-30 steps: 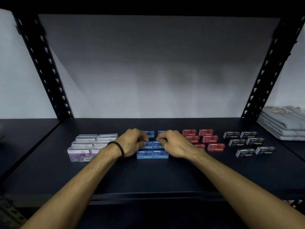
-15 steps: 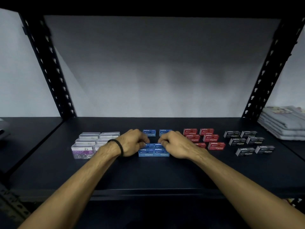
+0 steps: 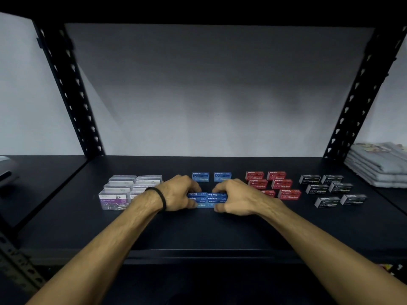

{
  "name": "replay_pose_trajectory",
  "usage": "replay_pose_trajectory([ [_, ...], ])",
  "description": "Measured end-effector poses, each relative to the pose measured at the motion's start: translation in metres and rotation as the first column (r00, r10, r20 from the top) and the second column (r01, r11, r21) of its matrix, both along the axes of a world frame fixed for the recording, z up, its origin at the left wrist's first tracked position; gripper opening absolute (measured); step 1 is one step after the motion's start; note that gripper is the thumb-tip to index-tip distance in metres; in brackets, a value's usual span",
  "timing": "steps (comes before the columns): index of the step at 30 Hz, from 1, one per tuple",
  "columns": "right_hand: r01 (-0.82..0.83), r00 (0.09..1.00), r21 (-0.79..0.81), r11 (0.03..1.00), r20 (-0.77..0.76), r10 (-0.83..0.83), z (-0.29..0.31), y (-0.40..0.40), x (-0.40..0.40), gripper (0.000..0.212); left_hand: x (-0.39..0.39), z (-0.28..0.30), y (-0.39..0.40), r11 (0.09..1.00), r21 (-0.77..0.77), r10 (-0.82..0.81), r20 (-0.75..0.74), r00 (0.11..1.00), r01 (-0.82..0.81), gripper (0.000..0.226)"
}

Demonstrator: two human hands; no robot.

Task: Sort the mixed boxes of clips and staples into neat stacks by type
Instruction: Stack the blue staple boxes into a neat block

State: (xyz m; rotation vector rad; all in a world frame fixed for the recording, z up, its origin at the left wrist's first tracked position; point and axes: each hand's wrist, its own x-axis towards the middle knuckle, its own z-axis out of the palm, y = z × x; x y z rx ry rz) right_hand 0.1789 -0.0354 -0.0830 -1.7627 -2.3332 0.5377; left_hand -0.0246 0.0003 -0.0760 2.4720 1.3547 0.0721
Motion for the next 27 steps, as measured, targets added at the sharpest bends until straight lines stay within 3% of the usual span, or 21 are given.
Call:
replay_pose_trajectory([
  [5, -0.015, 1.0, 0.035, 0.999, -0.001, 0.015, -0.0032, 0.0016, -0.0003, 0.032, 0.0021, -0.003, 0.0004, 1.0, 0.021, -0.002, -0.013, 1.0, 0.002, 0.032],
  [22, -0.025, 1.0, 0.038, 0.999, -0.014, 0.025, -0.0088, 0.0066, -0.0028, 0.041, -0.0007, 0.0001, 0.0021, 1.0, 0.02, -0.002, -0.038, 0.999, 0.003, 0.027],
  [27, 0.004, 1.0, 0.016, 1.0, -0.001, -0.004, -0.0038, 0.009, 0.001, 0.059, -0.0019, 0.0057, 0.0031, 0.998, 0.056, 0.026, -0.022, 0.999, -0.024, 0.053],
])
